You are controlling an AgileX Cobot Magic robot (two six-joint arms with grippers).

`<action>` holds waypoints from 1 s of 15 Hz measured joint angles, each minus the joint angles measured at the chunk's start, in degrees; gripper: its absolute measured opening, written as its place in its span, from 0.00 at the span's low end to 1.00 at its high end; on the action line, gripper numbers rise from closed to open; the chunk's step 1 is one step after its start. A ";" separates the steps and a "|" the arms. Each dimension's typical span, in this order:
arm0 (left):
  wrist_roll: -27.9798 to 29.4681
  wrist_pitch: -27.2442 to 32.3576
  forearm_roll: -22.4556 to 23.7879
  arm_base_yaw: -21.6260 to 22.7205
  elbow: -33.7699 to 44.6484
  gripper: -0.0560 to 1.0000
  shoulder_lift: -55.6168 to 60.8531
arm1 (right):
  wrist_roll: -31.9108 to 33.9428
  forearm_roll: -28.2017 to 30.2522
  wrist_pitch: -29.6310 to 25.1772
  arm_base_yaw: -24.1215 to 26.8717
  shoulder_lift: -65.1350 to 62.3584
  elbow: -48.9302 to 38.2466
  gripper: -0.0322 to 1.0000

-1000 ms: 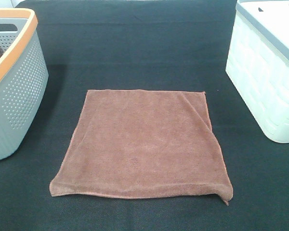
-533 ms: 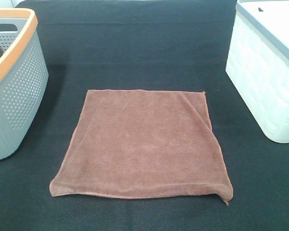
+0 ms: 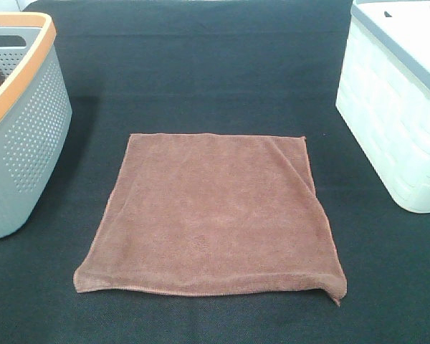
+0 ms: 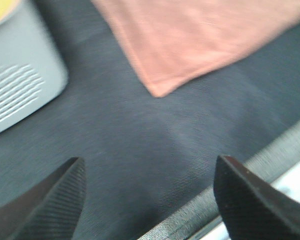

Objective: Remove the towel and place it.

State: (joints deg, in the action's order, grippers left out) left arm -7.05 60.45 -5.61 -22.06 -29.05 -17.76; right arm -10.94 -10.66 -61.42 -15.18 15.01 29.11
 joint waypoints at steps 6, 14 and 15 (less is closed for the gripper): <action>-0.06 -0.11 0.00 16.33 0.00 0.71 5.79 | 0.00 -0.86 0.00 15.70 -0.06 0.00 0.81; -0.06 -0.23 0.34 20.28 0.00 0.71 17.99 | 0.00 -1.26 0.11 16.04 -15.24 -0.17 0.81; -0.06 -0.17 0.34 20.28 0.00 0.71 17.99 | 0.00 -1.43 0.11 16.04 -15.36 -0.17 0.81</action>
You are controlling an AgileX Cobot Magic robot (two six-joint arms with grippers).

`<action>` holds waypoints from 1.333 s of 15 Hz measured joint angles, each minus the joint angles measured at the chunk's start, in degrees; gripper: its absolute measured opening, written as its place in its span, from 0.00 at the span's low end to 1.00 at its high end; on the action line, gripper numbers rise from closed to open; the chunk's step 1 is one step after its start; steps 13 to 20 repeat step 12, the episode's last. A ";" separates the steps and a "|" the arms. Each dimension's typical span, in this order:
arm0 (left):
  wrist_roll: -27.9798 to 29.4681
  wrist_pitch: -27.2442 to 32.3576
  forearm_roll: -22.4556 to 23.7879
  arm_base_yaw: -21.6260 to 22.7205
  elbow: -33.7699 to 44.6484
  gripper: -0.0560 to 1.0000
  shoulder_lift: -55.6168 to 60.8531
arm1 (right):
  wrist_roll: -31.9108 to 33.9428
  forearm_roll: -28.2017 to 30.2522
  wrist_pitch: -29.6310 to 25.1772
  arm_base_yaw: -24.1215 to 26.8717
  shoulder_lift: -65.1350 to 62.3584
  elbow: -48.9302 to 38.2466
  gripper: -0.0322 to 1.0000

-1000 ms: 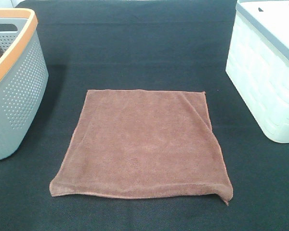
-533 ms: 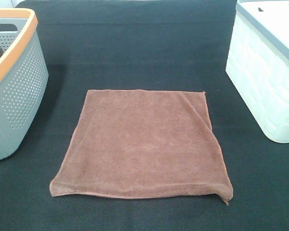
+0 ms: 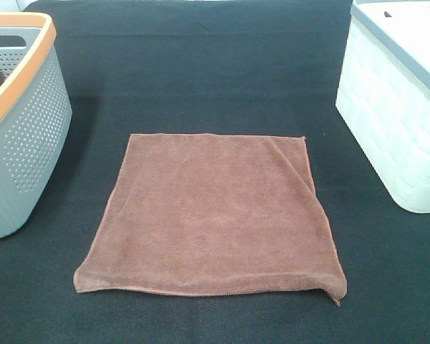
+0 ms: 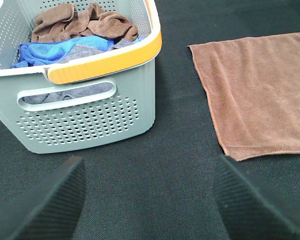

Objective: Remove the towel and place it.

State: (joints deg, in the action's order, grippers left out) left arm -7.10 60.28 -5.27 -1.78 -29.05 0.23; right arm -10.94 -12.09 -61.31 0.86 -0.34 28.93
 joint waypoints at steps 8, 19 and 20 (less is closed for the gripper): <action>0.00 0.00 0.00 0.00 0.00 0.71 0.00 | 0.00 -0.92 0.00 0.00 0.00 0.00 0.81; 0.00 0.00 0.00 0.00 0.00 0.71 0.00 | 0.00 -0.92 0.00 0.00 0.00 0.00 0.81; 0.00 0.00 0.00 0.00 0.00 0.71 0.00 | 0.00 -0.92 0.00 0.00 0.00 0.00 0.81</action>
